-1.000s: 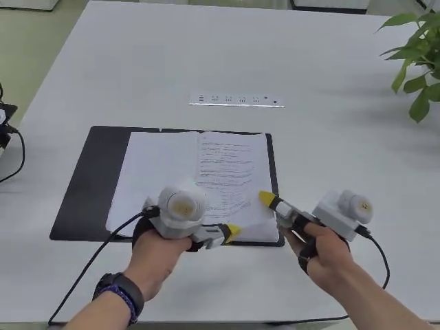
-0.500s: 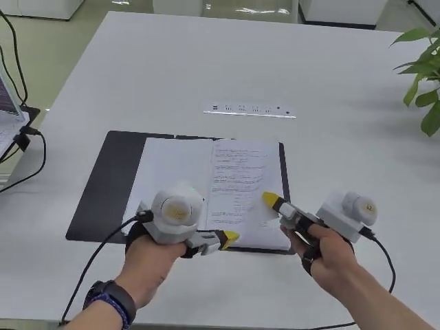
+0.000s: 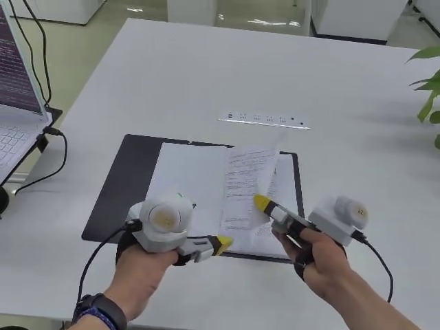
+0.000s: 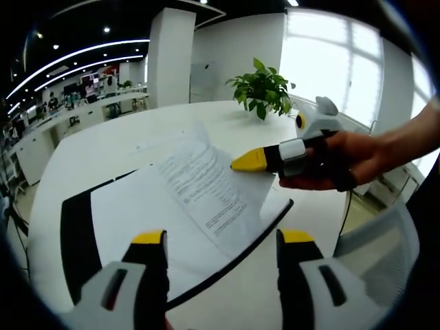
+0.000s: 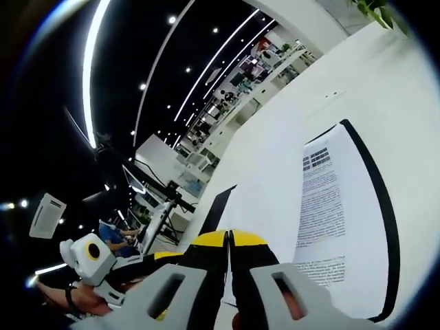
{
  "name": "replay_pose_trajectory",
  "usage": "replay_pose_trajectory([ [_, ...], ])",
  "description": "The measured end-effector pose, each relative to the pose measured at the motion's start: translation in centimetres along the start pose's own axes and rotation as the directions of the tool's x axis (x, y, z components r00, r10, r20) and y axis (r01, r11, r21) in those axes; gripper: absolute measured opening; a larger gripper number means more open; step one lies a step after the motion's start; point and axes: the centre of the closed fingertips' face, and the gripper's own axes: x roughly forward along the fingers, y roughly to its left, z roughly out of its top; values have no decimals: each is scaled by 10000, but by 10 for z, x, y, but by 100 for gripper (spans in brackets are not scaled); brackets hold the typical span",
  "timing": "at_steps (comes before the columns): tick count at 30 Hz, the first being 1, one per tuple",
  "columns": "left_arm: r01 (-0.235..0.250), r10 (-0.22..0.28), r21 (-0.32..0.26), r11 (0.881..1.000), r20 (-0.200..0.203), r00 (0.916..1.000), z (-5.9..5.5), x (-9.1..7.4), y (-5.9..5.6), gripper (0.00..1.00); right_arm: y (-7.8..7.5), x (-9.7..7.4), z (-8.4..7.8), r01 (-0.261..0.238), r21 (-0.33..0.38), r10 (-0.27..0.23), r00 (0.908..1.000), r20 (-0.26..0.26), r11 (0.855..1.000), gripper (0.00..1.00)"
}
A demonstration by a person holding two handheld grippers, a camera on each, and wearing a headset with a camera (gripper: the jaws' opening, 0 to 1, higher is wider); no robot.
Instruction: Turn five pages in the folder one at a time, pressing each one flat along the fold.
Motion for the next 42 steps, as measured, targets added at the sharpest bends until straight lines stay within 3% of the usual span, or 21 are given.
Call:
replay_pose_trajectory([
  [11, -493, 499, -650, 9967, 76, 9987, -21, -23, 18, 64, 26, 28, -17, -434, -127, 427, 9980, -476, 9990, 0],
  [22, -543, 547, -780, 9955, 22, 9985, -39, -36, 21, 67, 52, 60, -40, -838, -129, 822, 9922, -936, 9964, 0],
  [33, -793, 814, -940, 9924, 189, 9965, -46, -58, 41, 68, 77, 89, -69, -1206, -280, 1144, 9795, -1661, 9923, 0],
  [42, -837, 869, -1123, 9901, 238, 9959, -55, -71, 56, 67, 82, 110, -90, -1141, -18, 1116, 9750, -1920, 9935, 0],
])
